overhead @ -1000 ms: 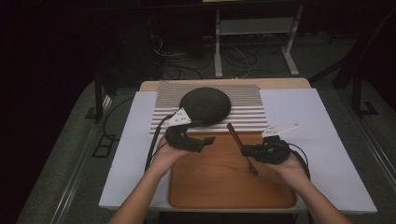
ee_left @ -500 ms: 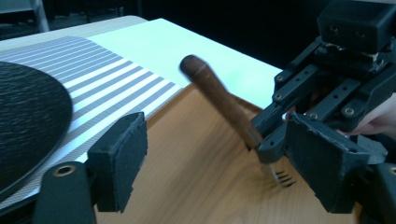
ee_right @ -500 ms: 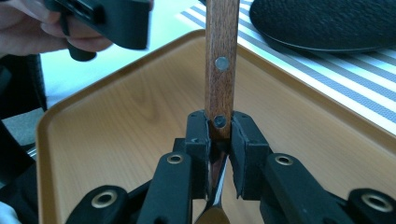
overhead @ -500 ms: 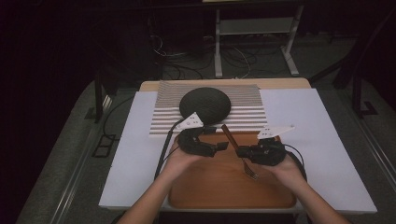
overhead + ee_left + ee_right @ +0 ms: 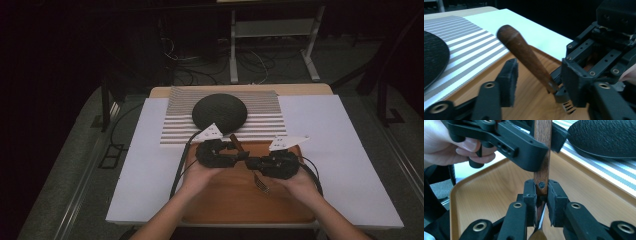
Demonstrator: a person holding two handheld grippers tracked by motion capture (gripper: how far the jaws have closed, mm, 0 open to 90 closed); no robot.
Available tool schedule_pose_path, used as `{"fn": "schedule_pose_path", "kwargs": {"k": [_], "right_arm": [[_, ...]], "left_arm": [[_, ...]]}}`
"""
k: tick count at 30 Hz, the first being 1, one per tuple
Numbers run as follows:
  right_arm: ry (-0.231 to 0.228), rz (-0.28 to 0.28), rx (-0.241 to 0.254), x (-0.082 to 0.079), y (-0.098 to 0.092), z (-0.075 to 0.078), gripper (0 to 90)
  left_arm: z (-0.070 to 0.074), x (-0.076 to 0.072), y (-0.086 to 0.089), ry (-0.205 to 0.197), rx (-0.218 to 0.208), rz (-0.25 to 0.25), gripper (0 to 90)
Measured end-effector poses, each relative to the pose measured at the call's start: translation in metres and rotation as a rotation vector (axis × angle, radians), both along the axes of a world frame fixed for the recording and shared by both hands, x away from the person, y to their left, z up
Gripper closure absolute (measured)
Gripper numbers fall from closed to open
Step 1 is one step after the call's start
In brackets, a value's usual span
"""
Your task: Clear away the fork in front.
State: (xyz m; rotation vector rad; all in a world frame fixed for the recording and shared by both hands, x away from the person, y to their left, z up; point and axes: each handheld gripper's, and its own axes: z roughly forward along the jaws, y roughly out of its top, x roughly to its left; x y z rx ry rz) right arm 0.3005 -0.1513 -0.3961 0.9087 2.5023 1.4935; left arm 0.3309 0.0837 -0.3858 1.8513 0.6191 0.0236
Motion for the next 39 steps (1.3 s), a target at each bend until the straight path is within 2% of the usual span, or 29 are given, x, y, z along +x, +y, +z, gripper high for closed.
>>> {"fn": "schedule_pose_path", "kwargs": {"k": [5, 12, 14, 16, 18, 20, 22, 24, 28, 31, 34, 36, 39], "right_arm": [[-0.02, -0.01, 0.004, -0.001, 0.003, 0.001, 77.3], [-0.048, -0.026, -0.006, -0.002, 0.006, 0.003, 77.3], [-0.054, -0.029, -0.005, -0.002, 0.007, 0.003, 77.2], [-0.065, -0.031, -0.004, -0.003, 0.008, 0.004, 76.9], [-0.096, -0.032, -0.013, -0.006, 0.009, 0.006, 76.1], [-0.107, -0.032, -0.001, -0.008, 0.009, 0.007, 74.4], [-0.113, -0.028, 0.014, -0.008, 0.008, 0.008, 67.2], [-0.121, -0.025, 0.018, -0.009, 0.006, 0.008, 58.3], [-0.131, -0.041, 0.024, -0.009, 0.002, 0.006, 47.1], [-0.111, -0.041, 0.033, -0.006, -0.004, 0.002, 38.1], [-0.092, -0.074, 0.042, -0.001, -0.012, -0.004, 27.9], [-0.107, -0.094, 0.032, 0.001, -0.017, -0.007, 22.9], [-0.103, -0.105, 0.01, 0.004, -0.024, -0.011, 17.3]], "left_arm": [[0.0, -0.001, 0.0, 0.008, -0.007, 0.008, 63.2], [0.001, 0.0, 0.001, 0.035, -0.036, -0.001, 69.2], [0.002, 0.0, 0.003, 0.04, -0.059, -0.011, 71.9], [0.003, -0.001, 0.003, 0.033, -0.075, -0.019, 74.1], [0.006, -0.002, 0.004, 0.026, -0.084, -0.031, 75.9], [0.009, -0.003, 0.004, 0.011, -0.084, -0.038, 76.7], [0.012, -0.004, 0.007, -0.012, -0.085, -0.04, 77.0], [0.014, -0.003, 0.01, -0.016, -0.093, -0.042, 77.2], [0.018, 0.0, 0.018, -0.029, -0.082, -0.041, 77.8], [0.02, 0.002, 0.025, -0.043, -0.068, -0.043, 78.4], [0.021, 0.004, 0.032, -0.072, -0.042, -0.035, 79.1], [0.021, 0.006, 0.039, -0.066, -0.039, -0.035, 79.9], [0.023, 0.007, 0.049, -0.068, -0.036, -0.029, 80.5]]}}
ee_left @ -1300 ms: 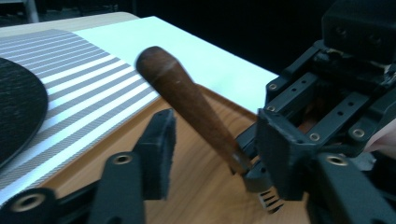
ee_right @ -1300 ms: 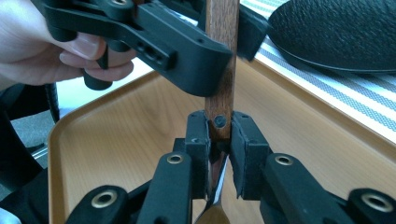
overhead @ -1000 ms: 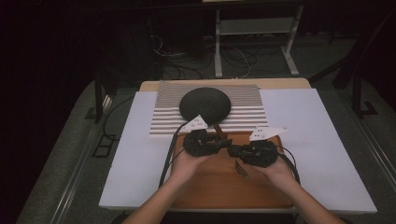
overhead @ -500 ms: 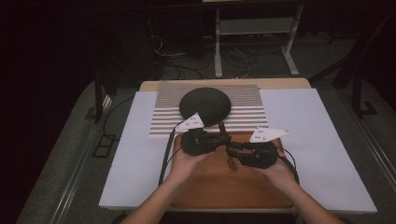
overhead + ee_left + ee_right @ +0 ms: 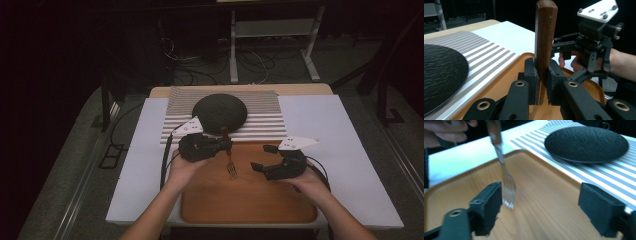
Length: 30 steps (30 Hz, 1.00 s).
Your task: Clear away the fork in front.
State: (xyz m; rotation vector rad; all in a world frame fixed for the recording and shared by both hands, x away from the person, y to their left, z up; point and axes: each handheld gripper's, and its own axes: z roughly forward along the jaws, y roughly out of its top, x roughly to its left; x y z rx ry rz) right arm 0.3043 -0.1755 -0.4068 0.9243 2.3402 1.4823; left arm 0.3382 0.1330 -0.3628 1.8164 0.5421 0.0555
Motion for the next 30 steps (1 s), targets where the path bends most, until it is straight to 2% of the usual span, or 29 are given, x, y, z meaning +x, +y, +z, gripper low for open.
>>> {"fn": "schedule_pose_path", "kwargs": {"k": [5, 9, 11, 15, 22, 30], "right_arm": [[0.014, -0.011, -0.038, 0.002, -0.012, -0.002, 13.9], [0.018, -0.023, -0.072, -0.002, -0.023, -0.005, 12.5], [0.017, -0.038, -0.072, -0.005, -0.031, -0.007, 12.3], [0.009, -0.069, -0.077, -0.01, -0.049, -0.01, 10.8], [0.024, -0.121, -0.07, -0.022, -0.077, -0.018, 5.1], [0.045, -0.165, -0.113, -0.033, -0.095, -0.029, 4.6]], "left_arm": [[0.002, 0.002, 0.016, -0.003, -0.005, 0.005, 80.5], [0.004, 0.004, 0.029, 0.024, 0.003, -0.019, 80.5], [0.005, 0.005, 0.035, 0.034, 0.015, -0.025, 80.4], [0.009, 0.004, 0.047, 0.051, 0.013, -0.043, 80.4], [0.013, -0.004, 0.061, 0.078, 0.028, -0.074, 80.3], [0.014, -0.017, 0.078, 0.116, 0.029, -0.101, 80.2]]}}
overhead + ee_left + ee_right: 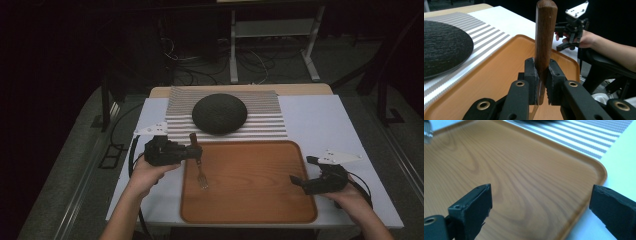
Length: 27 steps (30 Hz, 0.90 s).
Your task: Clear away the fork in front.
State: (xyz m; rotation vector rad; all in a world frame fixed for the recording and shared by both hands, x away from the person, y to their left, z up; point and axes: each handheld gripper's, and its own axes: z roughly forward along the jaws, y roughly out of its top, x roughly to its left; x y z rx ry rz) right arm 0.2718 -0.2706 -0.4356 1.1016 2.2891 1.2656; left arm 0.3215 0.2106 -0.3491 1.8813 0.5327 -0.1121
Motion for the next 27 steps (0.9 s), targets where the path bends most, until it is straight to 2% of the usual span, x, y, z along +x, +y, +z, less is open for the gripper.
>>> {"fn": "schedule_pose_path", "kwargs": {"k": [7, 11, 13, 15, 20, 24, 27], "right_arm": [[-0.006, -0.002, -0.017, 0.001, 0.001, -0.001, 4.6], [-0.011, 0.0, -0.026, 0.002, 0.002, 0.0, 4.6], [-0.013, 0.0, -0.029, 0.002, 0.002, 0.0, 4.6], [-0.013, -0.002, -0.028, 0.002, 0.001, 0.0, 4.6], [-0.013, 0.001, -0.029, 0.002, 0.002, -0.001, 4.7], [-0.014, 0.004, -0.032, 0.003, 0.003, -0.001, 4.7], [-0.011, 0.001, -0.035, 0.003, 0.003, -0.001, 4.8]], "left_arm": [[-0.007, -0.008, 0.004, 0.053, 0.009, -0.038, 80.0], [-0.013, -0.006, 0.0, 0.053, 0.039, -0.042, 79.6], [-0.015, -0.004, -0.002, 0.046, 0.032, -0.037, 79.3], [-0.017, -0.003, -0.002, 0.033, 0.04, -0.023, 78.8], [-0.026, 0.006, -0.003, 0.002, 0.081, 0.051, 75.3], [-0.035, 0.015, -0.006, -0.004, 0.132, 0.093, 70.7], [-0.044, 0.021, -0.007, 0.014, 0.153, 0.106, 67.7]]}}
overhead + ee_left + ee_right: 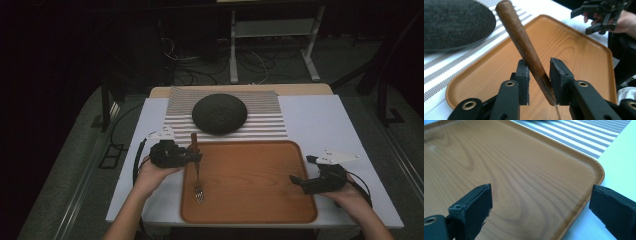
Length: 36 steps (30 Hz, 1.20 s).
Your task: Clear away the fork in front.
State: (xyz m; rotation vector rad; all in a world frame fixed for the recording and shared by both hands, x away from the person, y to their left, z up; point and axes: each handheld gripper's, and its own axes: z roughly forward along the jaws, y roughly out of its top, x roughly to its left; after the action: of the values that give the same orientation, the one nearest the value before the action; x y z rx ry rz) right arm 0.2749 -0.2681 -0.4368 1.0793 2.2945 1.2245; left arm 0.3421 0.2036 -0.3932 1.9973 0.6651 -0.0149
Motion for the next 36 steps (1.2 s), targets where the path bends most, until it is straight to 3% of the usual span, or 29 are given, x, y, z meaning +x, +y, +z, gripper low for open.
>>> {"fn": "schedule_pose_path", "kwargs": {"k": [8, 19, 22, 29, 33, 36], "right_arm": [[-0.002, -0.001, -0.002, 0.0, 0.0, 0.0, 4.9], [-0.004, -0.001, -0.005, 0.0, 0.0, 0.001, 5.1], [-0.006, 0.001, -0.006, 0.0, 0.0, 0.001, 5.0], [-0.007, 0.001, -0.007, 0.0, -0.001, 0.001, 5.2], [-0.008, 0.0, -0.007, 0.001, -0.001, 0.001, 5.2], [-0.006, 0.0, -0.007, 0.0, -0.001, 0.001, 5.2]], "left_arm": [[-0.021, 0.005, -0.004, 0.057, 0.023, 0.021, 63.3], [-0.043, 0.01, -0.015, 0.118, 0.088, 0.005, 62.4], [-0.045, 0.011, -0.016, 0.12, 0.101, 0.003, 62.3], [-0.044, 0.01, -0.015, 0.085, 0.105, 0.035, 58.8], [-0.041, 0.006, -0.02, 0.072, 0.093, 0.014, 71.6], [-0.041, 0.002, -0.03, 0.06, 0.121, -0.028, 83.2]]}}
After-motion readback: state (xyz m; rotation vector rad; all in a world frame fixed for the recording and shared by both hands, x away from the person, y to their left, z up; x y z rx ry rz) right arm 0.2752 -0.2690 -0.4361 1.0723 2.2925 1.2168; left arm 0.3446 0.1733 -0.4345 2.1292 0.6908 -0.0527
